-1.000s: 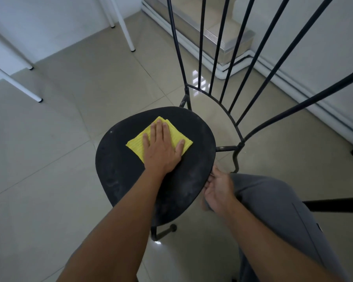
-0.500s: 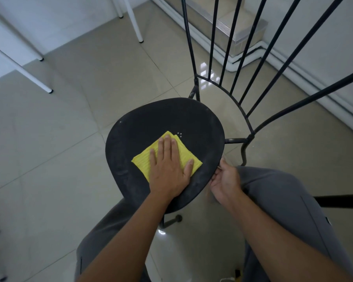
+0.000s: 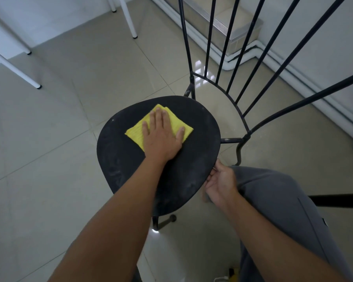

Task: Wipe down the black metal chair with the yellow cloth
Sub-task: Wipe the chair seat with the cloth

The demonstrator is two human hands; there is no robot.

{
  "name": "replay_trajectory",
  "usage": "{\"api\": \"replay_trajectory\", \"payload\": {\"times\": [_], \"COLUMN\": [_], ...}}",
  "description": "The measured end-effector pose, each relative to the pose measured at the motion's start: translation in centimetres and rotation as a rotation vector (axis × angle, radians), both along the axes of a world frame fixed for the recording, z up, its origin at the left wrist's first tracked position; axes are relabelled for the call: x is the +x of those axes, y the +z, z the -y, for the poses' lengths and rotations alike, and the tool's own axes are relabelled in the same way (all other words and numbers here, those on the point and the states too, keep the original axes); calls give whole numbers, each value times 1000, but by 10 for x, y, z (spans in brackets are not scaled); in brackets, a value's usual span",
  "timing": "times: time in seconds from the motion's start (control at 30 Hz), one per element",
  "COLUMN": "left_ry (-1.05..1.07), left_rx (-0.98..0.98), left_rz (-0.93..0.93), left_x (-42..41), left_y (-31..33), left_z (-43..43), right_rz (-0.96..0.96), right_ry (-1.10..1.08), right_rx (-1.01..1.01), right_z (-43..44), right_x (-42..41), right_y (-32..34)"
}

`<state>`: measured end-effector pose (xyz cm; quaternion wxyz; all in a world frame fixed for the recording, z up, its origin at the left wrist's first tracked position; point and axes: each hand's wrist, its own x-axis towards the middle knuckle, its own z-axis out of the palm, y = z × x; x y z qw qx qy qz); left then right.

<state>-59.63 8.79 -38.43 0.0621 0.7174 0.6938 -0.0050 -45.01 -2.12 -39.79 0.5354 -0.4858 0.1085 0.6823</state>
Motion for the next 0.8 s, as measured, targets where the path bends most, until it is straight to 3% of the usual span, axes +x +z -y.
{"api": "replay_trajectory", "payload": {"times": [0.23,0.5,0.8], "left_ry": [117,-95,-101], "left_rx": [47,25,15], "left_rz": [-39,-28,53], "left_x": [-62,7,57], "left_y": [0,3,0], "left_z": [41,106,30], "right_rz": [-5,-38,-30], "right_ry": [-2,-18,-2], "right_rx": [8,15,35], "right_z": [-1,0,0], "right_x": [0,0,0], "right_y": [-4,-4,-6]}}
